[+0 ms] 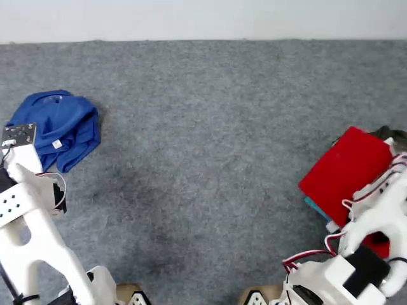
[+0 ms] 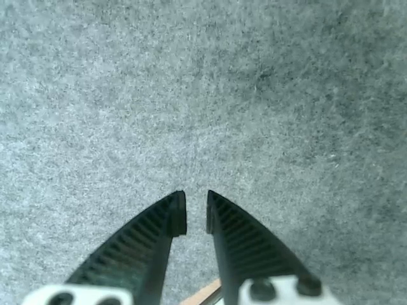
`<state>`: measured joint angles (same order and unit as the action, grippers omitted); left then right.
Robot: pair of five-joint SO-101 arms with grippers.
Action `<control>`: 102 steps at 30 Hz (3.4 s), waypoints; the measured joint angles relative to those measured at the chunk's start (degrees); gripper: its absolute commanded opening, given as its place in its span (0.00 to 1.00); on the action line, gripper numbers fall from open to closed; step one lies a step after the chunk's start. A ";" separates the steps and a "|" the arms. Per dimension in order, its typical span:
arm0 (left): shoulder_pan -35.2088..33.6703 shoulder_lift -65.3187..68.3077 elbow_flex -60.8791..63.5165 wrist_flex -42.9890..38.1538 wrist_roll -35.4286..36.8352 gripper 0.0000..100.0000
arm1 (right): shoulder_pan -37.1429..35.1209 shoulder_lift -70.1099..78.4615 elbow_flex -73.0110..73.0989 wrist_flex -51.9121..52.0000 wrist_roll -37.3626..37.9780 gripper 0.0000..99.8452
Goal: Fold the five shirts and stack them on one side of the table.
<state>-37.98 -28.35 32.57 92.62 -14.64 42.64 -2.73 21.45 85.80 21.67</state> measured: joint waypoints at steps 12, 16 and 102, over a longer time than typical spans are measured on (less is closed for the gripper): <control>0.00 0.00 0.00 0.00 0.00 0.07 | 0.00 -19.60 -9.23 10.73 0.00 0.21; 0.00 0.00 0.35 -0.79 0.00 0.07 | -0.26 -28.75 -14.42 13.89 -0.09 0.21; 44.66 -1.32 41.23 -40.53 -0.35 0.07 | -24.79 -41.41 56.62 -27.87 12.92 0.21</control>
<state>6.68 -29.67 73.80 52.09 -14.99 17.85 -44.13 78.07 57.93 34.59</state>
